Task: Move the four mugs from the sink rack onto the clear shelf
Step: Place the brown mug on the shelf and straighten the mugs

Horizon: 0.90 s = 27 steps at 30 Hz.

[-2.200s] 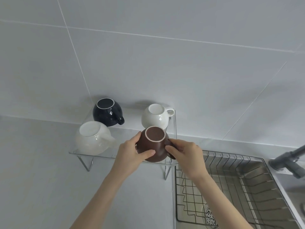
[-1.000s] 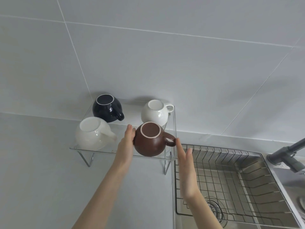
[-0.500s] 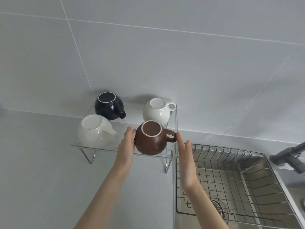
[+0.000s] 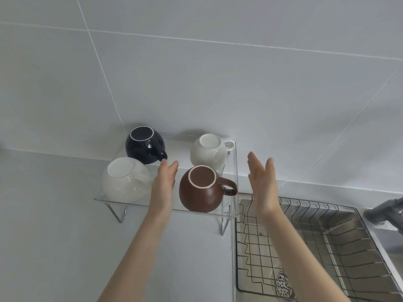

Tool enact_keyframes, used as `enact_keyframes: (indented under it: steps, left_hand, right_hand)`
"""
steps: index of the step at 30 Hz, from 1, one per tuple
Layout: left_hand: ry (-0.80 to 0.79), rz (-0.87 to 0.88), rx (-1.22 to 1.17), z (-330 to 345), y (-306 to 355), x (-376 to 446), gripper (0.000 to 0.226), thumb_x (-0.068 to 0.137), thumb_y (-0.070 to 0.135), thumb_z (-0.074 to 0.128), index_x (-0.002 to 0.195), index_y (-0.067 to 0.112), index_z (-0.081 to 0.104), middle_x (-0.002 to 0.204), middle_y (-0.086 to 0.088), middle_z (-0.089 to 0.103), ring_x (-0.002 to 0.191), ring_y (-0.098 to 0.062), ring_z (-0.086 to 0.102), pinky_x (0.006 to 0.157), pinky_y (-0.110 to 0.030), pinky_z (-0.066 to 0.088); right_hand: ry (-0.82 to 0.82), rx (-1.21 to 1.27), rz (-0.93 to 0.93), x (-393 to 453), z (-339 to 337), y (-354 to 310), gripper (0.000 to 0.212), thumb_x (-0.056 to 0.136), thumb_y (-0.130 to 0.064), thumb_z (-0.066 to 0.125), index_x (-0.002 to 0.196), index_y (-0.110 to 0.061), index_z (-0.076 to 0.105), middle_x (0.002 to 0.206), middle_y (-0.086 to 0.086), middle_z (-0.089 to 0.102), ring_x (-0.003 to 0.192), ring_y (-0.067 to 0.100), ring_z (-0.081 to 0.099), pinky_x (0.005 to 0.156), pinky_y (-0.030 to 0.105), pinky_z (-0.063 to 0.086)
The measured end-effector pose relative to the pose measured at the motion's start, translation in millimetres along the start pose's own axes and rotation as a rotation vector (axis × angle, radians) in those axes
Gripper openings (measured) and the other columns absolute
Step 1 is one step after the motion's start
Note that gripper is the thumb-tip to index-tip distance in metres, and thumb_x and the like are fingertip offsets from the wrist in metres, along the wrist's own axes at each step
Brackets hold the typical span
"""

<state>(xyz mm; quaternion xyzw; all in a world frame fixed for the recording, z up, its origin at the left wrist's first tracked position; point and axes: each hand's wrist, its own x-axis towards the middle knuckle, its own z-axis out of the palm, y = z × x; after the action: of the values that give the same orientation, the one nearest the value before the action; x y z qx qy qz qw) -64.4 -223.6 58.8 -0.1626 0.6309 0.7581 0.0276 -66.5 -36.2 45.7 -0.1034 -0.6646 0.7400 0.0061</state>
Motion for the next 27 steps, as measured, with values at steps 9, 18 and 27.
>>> enact_keyframes:
  steps: [9, 18, 27]
  left_hand:
    - [-0.212, -0.038, 0.234, 25.8, 7.1, 42.2, 0.081, 0.074, 0.071, 0.015, 0.133, 0.024, 0.043, 0.148, 0.001, 0.037, 0.137, -0.015, 0.031, 0.118, -0.038, 0.015]
    - [-0.183, -0.045, 0.227, 21.8, 12.9, 58.0, 0.065, 0.091, 0.053, 0.01, 0.136, 0.016, 0.039, 0.149, -0.001, 0.035, 0.14, -0.016, 0.025, 0.119, -0.037, 0.011]
    - [-0.191, -0.028, 0.123, 20.7, 16.2, 62.4, 0.062, 0.093, 0.047, 0.012, 0.133, 0.01, 0.041, 0.148, -0.007, 0.037, 0.14, -0.017, 0.026, 0.119, -0.034, 0.013]
  right_hand:
    - [-0.139, -0.204, 0.057, 62.4, 17.0, -21.3, 0.06, 0.095, -0.047, 0.005, 0.144, -0.02, 0.025, 0.156, -0.008, 0.012, 0.143, 0.006, 0.004, 0.113, 0.026, 0.001]
    - [-0.175, -0.166, 0.034, 39.4, 14.5, -10.5, 0.058, 0.095, -0.046, 0.002, 0.145, -0.023, 0.021, 0.155, -0.011, 0.014, 0.14, -0.001, 0.005, 0.103, 0.018, 0.003]
    - [-0.162, -0.138, 0.056, 24.9, 14.4, -6.1, 0.057, 0.095, -0.044, 0.004, 0.145, -0.021, 0.018, 0.156, -0.009, 0.013, 0.141, 0.002, 0.008, 0.103, 0.016, 0.005]
